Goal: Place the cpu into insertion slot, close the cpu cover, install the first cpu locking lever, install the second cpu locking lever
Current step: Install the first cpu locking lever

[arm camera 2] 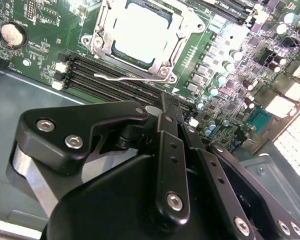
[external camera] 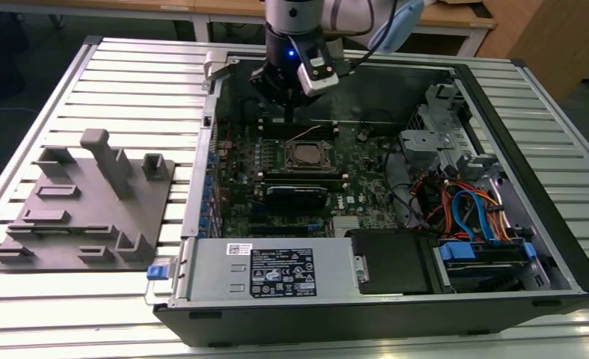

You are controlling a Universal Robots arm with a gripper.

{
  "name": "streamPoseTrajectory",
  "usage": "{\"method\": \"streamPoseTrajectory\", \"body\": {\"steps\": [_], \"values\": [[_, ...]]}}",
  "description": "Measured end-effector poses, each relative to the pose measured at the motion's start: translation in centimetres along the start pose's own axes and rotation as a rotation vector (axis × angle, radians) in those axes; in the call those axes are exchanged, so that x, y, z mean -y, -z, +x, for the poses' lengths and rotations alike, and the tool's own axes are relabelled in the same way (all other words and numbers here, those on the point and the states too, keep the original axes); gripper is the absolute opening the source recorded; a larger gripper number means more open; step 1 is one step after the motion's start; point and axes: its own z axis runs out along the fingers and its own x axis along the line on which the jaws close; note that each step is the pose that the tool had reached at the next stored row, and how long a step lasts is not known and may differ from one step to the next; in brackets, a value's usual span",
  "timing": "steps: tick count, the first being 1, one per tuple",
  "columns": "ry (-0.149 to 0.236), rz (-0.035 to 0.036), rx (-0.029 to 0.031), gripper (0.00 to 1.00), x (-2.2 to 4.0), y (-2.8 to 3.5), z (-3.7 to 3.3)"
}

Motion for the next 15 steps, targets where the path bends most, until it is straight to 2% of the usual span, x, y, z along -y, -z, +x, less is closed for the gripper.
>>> {"method": "streamPoseTrajectory", "body": {"steps": [2,3,4,8,10,11,15], "values": [[-0.001,-0.0316,-0.0033,0.1,0.23,-0.05,-0.04],[-0.001,-0.043,-0.0045,0.1,0.35,-0.1,-0.08],[-0.002,-0.0482,-0.0051,0.1,0.43,-0.15,-0.11],[-0.002,-0.051,-0.0055,0.1,0.57,-0.27,-0.16],[-0.003,-0.068,-0.0074,0.1,0.84,-0.38,-0.23],[-0.003,-0.0734,-0.008,0.1,0.94,-0.45,-0.26],[-0.003,-0.0738,-0.0091,0.1,0.92,-0.8,-0.73]]}}
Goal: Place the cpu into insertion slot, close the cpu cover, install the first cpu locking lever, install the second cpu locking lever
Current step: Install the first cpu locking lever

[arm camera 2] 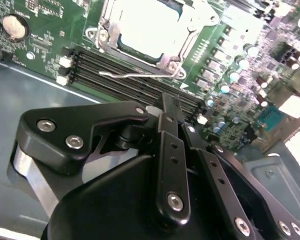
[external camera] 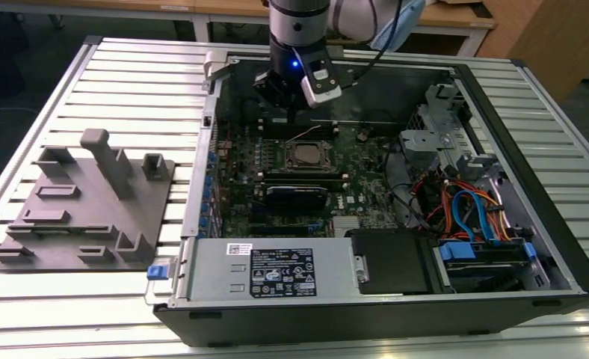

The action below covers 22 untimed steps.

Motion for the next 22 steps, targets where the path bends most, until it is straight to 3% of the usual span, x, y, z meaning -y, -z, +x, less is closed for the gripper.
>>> {"method": "streamPoseTrajectory", "body": {"steps": [12,22], "values": [[0.01,0.0008,-0.0063,0.1,0.02,-1.84,-1.62],[0.012,0.001,-0.007,0.1,-0.39,-2.2,-2.39]]}}
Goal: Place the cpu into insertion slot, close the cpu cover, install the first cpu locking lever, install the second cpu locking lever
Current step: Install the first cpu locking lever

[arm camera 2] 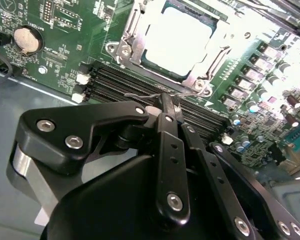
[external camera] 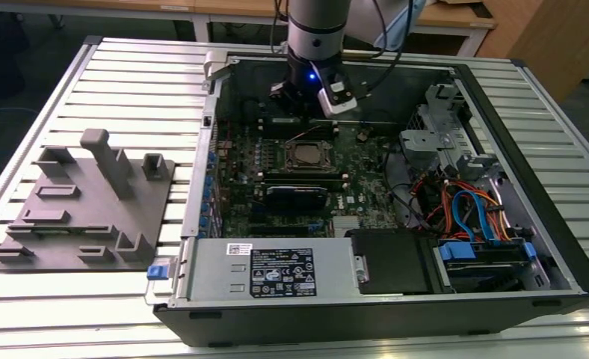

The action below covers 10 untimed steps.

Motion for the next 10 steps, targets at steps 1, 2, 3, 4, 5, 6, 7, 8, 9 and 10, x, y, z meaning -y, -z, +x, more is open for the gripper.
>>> {"method": "streamPoseTrajectory", "body": {"steps": [1,2,3,4,5,6,7,8,9,10], "values": [[0.0,0.0,-0.0002,0.1,-0.06,-0.03,-0.11],[0.0,0.0,-0.0004,0.1,-0.1,-0.06,-0.21],[0.0,0.0001,-0.0007,0.1,-0.13,-0.09,-0.32],[0.0,0.0001,-0.0009,0.1,-0.17,-0.13,-0.42],[0.0,0.0001,-0.0011,0.1,-0.2,-0.17,-0.53],[0.0,0.0,-0.0012,0.1,-0.22,-0.22,-0.62],[0.0,0.0,-0.0013,0.1,-0.24,-0.26,-0.72],[0.0,0.0002,-0.0015,0.1,-0.25,-0.29,-0.83],[0.0,0.0003,-0.0016,0.1,-0.26,-0.32,-0.93],[0.0,0.0003,-0.0016,0.1,-0.26,-0.35,-1.03]]}}
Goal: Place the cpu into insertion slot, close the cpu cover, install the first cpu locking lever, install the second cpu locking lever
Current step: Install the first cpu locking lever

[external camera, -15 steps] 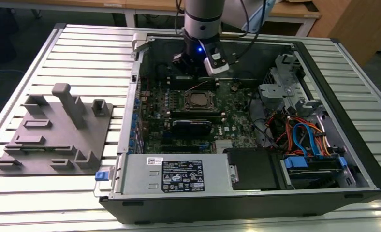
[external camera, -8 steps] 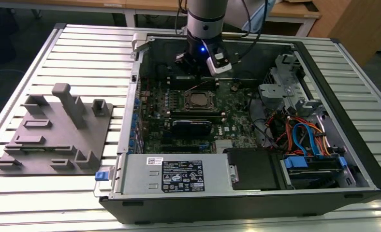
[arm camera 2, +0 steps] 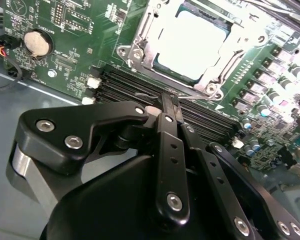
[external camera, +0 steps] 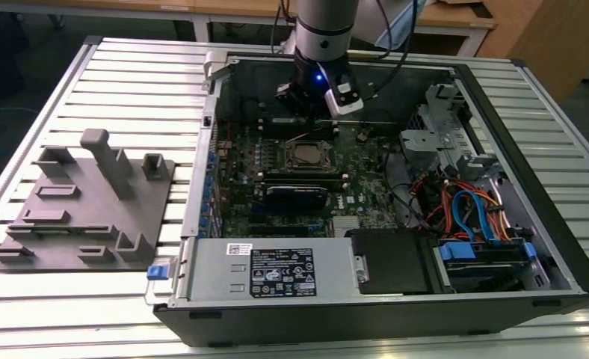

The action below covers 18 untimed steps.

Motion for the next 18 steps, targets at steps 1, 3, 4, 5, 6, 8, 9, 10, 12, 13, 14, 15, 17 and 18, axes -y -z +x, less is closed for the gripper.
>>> {"method": "streamPoseTrajectory", "body": {"steps": [1,3,4,5,6,8,9,10,12,13,14,15,17,18], "values": [[0.0,0.0,0.0,0.1,-0.01,-0.03,-0.1],[0.0,-0.0001,0.0001,0.1,-0.02,-0.08,-0.31],[0.0,-0.0002,0.0001,0.1,-0.03,-0.11,-0.41],[0.0,-0.0003,0.0002,0.1,-0.03,-0.16,-0.52],[0.0,-0.0003,0.0002,0.1,-0.04,-0.21,-0.61],[0.0,-0.0002,0.0001,0.1,-0.04,-0.34,-0.78],[0.0,-0.0002,0.0001,0.1,-0.04,-0.42,-0.84],[0.0,-0.0002,0.0001,0.1,-0.03,-0.5,-0.89],[0.0,-0.0002,0.0001,0.1,-0.02,-0.7,-1.0],[0.0,-0.0002,0.0001,0.1,-0.01,-0.79,-1.06],[0.0,-0.0001,0.0,0.1,-0.01,-0.88,-1.12],[0.0,-0.0002,0.0,0.1,0.0,-0.97,-1.17],[0.0,0.0,-0.0001,0.1,0.01,-1.17,-1.24],[0.0,-0.0001,-0.0002,0.1,0.02,-1.28,-1.25]]}}
